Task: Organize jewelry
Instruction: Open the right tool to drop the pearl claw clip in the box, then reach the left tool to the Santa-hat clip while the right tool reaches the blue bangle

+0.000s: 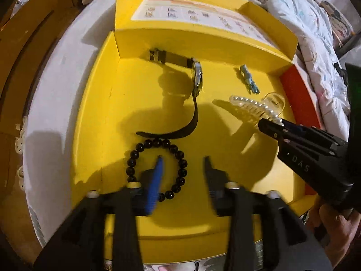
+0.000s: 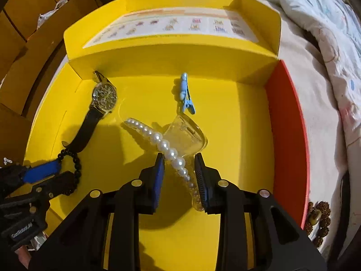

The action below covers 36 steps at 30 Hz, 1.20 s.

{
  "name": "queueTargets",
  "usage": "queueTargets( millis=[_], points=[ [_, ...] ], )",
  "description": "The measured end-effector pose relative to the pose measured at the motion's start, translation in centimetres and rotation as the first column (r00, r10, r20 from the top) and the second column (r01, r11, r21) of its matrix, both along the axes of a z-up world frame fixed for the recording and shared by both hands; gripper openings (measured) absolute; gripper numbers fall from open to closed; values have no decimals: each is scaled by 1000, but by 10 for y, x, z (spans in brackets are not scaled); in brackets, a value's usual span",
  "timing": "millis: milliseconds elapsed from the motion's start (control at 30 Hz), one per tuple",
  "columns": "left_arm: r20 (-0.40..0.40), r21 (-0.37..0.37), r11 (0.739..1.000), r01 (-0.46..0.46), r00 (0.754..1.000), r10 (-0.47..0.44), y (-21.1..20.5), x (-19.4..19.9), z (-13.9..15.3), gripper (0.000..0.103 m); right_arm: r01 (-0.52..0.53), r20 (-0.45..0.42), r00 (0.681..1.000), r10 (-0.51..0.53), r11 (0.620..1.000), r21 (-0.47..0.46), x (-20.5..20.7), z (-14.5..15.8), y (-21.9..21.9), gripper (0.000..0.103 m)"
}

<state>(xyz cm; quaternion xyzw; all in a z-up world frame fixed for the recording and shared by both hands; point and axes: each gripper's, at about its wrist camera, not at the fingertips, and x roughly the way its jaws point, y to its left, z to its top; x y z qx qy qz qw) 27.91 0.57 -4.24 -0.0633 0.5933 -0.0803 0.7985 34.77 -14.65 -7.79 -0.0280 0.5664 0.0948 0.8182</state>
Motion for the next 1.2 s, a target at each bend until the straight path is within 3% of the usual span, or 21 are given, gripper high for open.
queueTargets(
  millis=[167, 300, 600, 900, 1033, 1200],
  points=[
    [30, -24, 1000, 5, 1000, -4, 6, -5, 16, 51, 2, 19, 1000, -2, 1000, 10, -7, 11, -4, 34],
    [63, -47, 999, -4, 998, 7, 9, -13, 30, 55, 2, 36, 999, -2, 1000, 2, -13, 20, -6, 54],
    [143, -73, 997, 13, 990, -2, 6, -44, 62, 62, 6, 114, 993, -14, 998, 70, -41, 61, -16, 55],
    [169, -12, 999, 46, 985, -43, 23, -106, 59, 66, -75, 112, 992, 65, 993, 92, -129, 86, -13, 58],
    [189, 35, 999, 4, 982, -10, 39, -123, 53, 69, -104, 80, 992, 99, 993, 58, -169, 77, -6, 59],
    [124, 57, 998, -10, 992, 3, 56, -134, 29, 69, -174, -8, 985, 174, 983, 63, -224, 60, 15, 59]
  ],
)
